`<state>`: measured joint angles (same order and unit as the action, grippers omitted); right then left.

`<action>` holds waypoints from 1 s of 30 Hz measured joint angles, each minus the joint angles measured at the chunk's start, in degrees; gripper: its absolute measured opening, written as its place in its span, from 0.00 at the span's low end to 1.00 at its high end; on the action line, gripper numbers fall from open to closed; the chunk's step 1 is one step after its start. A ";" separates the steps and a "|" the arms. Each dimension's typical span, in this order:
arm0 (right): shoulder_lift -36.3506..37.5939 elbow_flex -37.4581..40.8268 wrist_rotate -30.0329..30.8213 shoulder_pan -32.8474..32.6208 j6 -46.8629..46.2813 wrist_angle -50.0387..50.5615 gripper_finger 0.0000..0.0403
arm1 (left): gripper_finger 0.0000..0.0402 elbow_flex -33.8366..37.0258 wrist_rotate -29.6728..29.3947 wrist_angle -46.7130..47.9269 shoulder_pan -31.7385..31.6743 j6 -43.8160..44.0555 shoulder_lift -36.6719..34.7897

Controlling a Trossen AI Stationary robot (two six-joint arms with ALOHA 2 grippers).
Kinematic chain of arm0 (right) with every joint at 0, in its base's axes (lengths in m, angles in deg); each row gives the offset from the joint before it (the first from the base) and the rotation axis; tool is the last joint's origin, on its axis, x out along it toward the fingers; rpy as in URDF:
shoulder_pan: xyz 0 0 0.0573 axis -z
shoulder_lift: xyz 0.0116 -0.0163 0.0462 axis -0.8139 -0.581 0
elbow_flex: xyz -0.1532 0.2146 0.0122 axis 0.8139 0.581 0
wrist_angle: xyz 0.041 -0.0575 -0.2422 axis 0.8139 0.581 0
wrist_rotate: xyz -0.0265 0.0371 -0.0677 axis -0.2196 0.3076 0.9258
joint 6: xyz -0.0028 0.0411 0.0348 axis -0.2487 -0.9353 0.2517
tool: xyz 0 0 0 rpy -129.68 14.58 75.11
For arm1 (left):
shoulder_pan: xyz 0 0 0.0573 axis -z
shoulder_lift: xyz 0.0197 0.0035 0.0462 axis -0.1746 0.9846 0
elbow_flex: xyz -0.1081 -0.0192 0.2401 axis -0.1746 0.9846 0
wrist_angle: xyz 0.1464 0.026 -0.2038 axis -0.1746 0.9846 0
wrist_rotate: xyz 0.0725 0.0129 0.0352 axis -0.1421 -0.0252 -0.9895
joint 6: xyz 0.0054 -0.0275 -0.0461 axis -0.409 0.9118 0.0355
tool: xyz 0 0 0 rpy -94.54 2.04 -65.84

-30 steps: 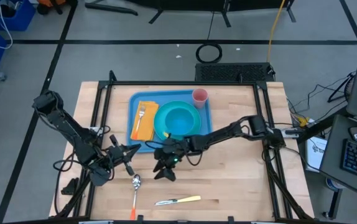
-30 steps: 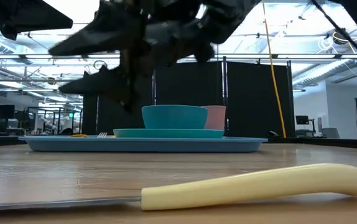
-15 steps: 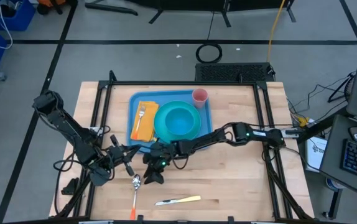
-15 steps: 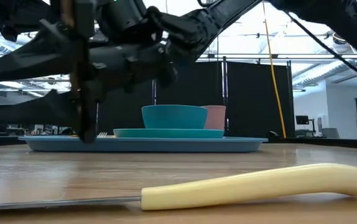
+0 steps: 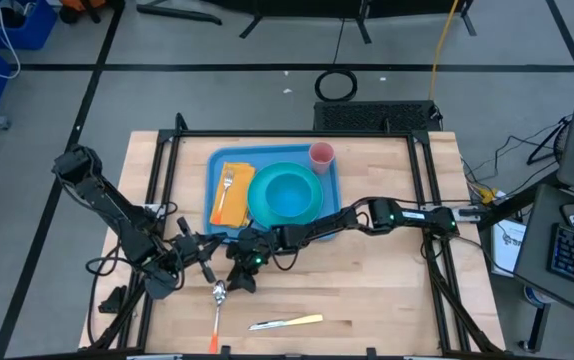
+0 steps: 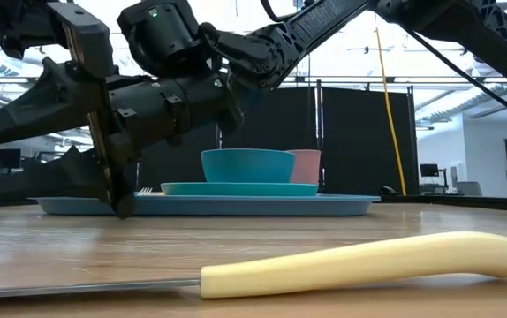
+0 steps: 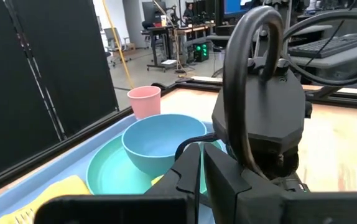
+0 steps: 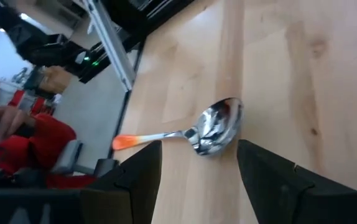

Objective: Set up tray
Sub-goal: Put the orange spoon on the yellow napkin to the right of the orange fork on the blue serving tray

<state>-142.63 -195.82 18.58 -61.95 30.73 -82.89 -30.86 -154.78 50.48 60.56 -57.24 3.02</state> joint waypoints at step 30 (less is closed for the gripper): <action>-0.02 0.00 12.09 -2.13 1.84 1.41 0.49 | 0.06 -0.02 0.62 0.04 0.00 0.44 0.02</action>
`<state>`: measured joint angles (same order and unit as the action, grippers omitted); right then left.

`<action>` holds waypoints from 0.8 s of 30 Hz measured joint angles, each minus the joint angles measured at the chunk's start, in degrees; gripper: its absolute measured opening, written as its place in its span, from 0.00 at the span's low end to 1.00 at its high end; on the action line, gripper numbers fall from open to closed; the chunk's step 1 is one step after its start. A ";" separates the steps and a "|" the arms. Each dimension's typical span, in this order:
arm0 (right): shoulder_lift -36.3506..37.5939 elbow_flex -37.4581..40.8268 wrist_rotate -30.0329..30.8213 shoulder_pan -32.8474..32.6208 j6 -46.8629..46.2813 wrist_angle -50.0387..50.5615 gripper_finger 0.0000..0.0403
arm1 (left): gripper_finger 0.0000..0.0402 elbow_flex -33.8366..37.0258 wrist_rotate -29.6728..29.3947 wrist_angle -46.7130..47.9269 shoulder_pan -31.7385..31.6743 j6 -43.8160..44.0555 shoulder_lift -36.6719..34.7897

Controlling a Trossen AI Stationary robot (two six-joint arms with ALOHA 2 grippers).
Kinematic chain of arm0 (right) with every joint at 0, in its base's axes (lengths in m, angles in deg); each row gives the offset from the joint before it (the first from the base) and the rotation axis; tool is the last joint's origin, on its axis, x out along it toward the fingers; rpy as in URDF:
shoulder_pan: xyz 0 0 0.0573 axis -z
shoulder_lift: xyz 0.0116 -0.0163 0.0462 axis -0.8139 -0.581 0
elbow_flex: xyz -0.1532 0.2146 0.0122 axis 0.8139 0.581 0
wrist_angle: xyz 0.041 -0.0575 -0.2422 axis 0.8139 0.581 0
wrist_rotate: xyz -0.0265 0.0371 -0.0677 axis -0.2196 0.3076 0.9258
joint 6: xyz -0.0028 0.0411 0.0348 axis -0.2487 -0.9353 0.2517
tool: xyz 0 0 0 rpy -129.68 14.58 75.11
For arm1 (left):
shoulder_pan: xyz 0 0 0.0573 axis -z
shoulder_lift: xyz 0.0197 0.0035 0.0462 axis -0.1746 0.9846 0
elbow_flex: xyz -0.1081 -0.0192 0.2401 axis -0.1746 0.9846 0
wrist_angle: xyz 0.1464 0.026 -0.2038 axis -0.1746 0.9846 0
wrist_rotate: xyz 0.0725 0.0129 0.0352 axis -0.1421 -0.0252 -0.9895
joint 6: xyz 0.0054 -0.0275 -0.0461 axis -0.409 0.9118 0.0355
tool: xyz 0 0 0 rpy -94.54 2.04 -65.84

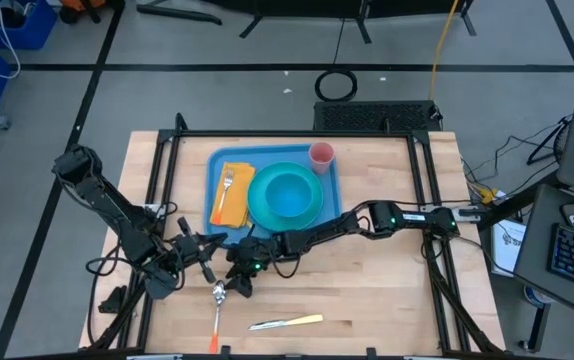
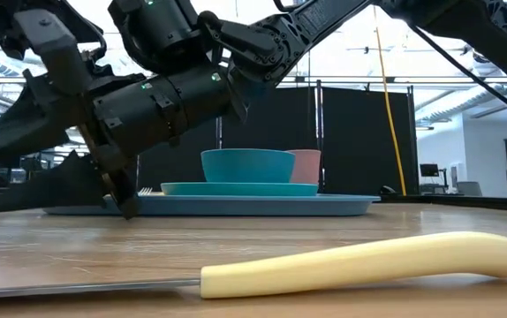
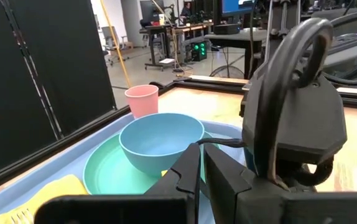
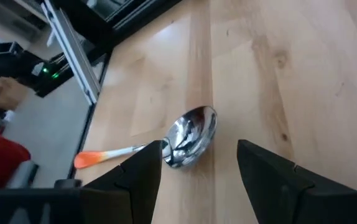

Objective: Set up tray
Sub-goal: Put the orange spoon on the yellow napkin to the right of the orange fork on the blue serving tray

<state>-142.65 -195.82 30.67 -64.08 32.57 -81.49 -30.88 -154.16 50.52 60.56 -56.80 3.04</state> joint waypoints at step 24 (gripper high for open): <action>-5.85 -8.45 -0.29 -1.66 -0.01 2.17 0.49 | 0.06 -0.02 0.44 0.11 0.03 0.22 -0.02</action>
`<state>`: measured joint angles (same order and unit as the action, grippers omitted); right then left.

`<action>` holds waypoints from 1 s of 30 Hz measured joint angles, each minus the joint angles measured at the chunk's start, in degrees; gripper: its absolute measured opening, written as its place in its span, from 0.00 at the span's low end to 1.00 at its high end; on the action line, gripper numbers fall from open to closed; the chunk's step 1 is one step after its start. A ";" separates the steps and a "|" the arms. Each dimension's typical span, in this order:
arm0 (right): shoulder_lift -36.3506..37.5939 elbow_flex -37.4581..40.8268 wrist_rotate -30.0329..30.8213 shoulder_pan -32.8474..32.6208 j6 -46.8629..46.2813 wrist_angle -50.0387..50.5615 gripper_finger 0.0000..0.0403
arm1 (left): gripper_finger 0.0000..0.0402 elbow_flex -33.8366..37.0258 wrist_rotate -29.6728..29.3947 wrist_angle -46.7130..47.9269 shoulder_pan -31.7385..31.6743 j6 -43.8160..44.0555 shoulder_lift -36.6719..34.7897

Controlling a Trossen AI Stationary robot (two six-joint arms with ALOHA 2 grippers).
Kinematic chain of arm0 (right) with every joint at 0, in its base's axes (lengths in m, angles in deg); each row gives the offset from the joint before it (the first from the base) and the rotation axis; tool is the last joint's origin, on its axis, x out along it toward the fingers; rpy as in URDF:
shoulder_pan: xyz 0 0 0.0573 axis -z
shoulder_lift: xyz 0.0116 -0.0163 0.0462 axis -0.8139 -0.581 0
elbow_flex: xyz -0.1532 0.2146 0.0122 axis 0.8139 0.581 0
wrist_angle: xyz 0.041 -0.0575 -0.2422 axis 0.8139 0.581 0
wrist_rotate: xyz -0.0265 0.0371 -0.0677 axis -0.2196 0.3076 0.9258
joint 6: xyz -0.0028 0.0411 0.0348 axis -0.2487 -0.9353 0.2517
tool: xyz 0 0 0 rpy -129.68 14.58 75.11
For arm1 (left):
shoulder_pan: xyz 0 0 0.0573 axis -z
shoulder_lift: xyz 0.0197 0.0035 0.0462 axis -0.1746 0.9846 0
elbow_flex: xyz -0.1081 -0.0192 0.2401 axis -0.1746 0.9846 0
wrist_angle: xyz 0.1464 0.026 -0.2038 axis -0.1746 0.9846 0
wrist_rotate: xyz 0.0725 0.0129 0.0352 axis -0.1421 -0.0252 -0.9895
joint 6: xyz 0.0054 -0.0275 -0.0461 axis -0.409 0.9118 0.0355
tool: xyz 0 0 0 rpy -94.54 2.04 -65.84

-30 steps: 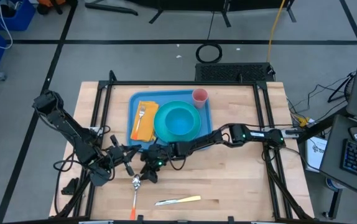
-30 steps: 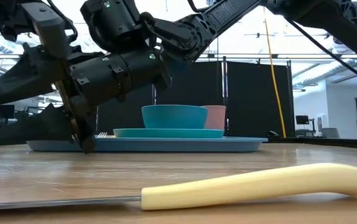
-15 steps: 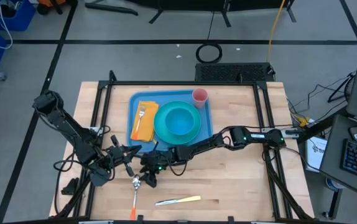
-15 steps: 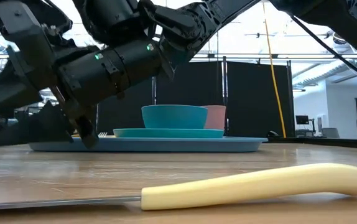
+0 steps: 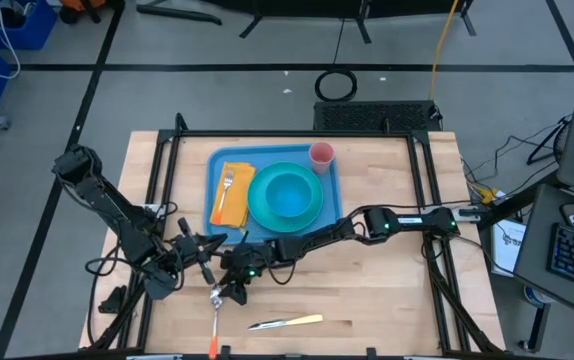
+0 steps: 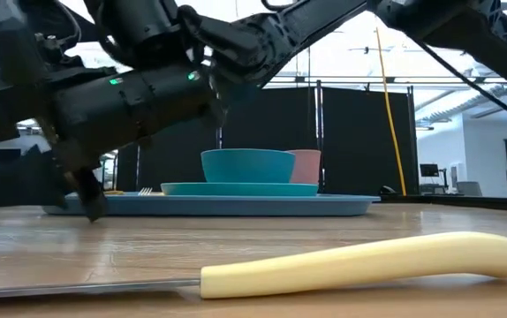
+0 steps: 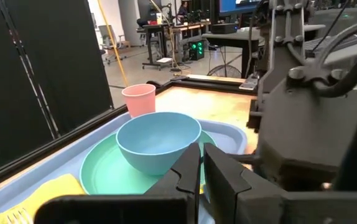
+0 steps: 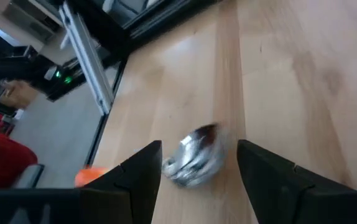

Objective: Set up tray
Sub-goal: Put the orange spoon on the yellow napkin to the right of the orange fork on the blue serving tray

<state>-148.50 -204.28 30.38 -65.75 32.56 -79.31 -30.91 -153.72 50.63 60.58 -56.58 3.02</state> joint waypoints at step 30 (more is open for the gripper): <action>-0.90 -1.13 3.03 -2.25 8.82 3.65 0.49 | 0.06 0.00 3.13 0.26 0.30 0.98 0.26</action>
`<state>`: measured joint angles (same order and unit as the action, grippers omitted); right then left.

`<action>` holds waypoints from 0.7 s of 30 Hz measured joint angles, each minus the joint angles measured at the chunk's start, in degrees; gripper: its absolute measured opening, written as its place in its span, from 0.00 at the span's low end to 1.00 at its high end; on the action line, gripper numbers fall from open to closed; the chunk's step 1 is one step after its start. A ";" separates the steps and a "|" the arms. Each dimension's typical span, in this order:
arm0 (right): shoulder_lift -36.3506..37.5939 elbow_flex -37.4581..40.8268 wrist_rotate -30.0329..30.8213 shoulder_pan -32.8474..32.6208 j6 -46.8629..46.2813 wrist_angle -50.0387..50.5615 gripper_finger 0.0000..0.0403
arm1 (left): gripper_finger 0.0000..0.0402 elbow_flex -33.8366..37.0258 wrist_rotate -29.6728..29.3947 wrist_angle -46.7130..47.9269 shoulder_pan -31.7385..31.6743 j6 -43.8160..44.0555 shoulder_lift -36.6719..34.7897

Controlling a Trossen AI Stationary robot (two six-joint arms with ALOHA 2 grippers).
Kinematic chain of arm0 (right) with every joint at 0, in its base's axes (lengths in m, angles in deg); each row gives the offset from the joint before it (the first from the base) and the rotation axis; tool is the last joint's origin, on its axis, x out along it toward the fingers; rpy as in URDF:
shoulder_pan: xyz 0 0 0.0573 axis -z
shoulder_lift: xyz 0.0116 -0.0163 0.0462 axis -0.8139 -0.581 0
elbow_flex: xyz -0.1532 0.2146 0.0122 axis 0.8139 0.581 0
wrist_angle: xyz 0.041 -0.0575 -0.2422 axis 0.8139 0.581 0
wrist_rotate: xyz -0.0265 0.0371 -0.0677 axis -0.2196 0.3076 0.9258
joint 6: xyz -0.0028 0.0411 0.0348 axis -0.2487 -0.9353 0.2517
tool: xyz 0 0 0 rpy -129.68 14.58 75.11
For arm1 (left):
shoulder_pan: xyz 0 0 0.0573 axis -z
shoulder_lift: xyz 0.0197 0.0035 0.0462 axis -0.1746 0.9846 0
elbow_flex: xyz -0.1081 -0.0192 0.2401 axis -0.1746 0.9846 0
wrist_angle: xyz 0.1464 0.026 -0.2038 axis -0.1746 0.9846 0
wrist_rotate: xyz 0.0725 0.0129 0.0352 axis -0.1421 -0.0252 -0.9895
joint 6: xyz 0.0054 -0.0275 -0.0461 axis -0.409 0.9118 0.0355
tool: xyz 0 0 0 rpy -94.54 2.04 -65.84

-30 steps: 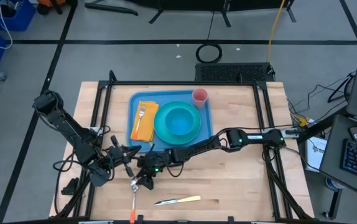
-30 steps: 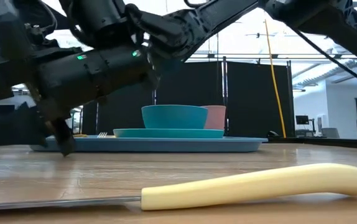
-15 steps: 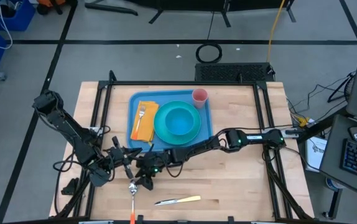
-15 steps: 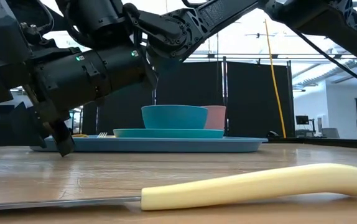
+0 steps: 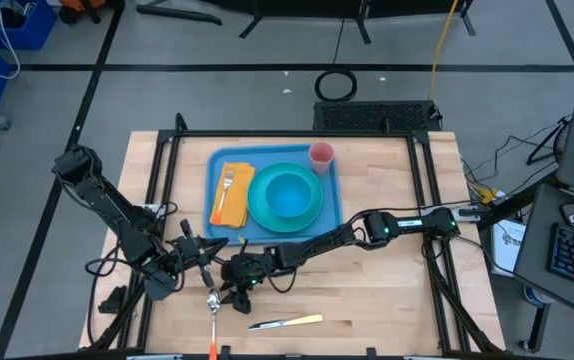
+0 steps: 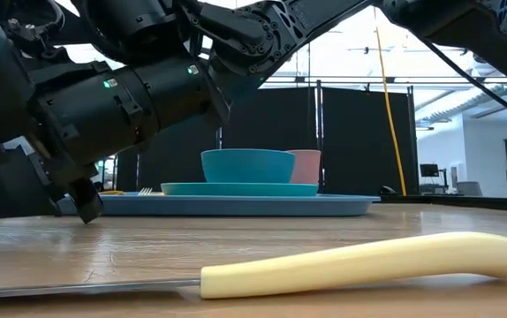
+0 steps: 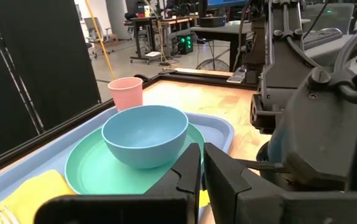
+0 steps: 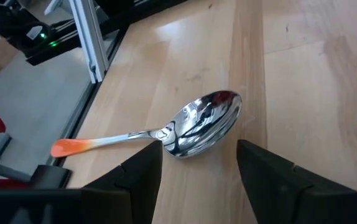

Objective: Set up tray
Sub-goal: Put the orange spoon on the yellow napkin to the right of the orange fork on the blue serving tray

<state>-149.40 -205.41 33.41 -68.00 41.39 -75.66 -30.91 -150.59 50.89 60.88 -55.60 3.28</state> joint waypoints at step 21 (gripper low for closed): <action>-0.22 0.10 -1.80 0.62 -1.87 -5.29 0.48 | 0.06 0.00 -0.13 0.09 0.00 0.92 1.19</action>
<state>-149.62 -205.31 31.61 -67.38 39.51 -80.95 -30.91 -150.71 50.98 60.88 -54.68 4.46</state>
